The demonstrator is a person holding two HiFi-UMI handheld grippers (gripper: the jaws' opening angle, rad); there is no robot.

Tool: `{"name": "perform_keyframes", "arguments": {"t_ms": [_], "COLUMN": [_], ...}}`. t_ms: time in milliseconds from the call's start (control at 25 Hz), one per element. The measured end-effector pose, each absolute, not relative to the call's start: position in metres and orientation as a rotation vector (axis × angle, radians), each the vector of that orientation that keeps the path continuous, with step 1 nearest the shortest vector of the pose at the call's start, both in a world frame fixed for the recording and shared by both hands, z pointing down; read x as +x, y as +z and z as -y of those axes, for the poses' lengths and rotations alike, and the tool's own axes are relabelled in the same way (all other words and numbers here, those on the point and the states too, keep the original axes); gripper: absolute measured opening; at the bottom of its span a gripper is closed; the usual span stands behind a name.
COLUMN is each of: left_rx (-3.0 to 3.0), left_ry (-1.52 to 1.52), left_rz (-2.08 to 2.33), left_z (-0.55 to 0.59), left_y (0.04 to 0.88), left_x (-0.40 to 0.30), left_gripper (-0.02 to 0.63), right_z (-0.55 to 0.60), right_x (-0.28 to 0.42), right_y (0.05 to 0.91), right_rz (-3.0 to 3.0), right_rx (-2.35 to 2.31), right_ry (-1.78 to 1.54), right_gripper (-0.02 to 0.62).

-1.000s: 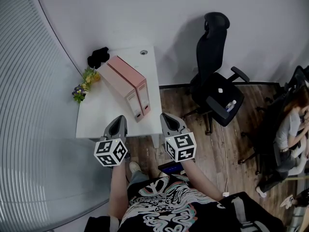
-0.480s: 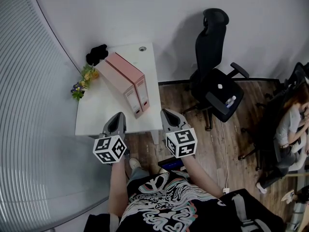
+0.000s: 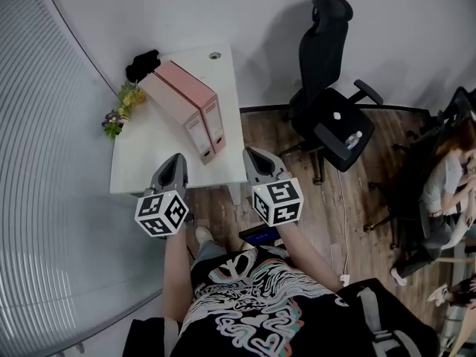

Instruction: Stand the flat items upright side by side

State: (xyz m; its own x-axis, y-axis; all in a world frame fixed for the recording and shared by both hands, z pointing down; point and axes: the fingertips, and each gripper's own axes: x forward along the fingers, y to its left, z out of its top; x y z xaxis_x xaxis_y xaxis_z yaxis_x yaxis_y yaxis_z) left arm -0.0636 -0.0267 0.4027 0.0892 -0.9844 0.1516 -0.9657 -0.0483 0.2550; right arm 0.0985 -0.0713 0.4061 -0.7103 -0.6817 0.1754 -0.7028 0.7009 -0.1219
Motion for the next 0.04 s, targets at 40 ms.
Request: {"name": "perform_keyframes", "arguments": {"t_ms": [40], "left_rx": [2.085], "left_ry": [-0.094], "left_rz": [1.945], "left_z": [0.0292], "left_y": [0.4010], "left_x": [-0.0644], "left_gripper": [0.000], "right_z": [0.0740], "right_x": [0.0978], "right_y": [0.4048], "right_rz": [2.792], "right_rx": [1.139], "right_ry": [0.268], "right_gripper": [0.000]}}
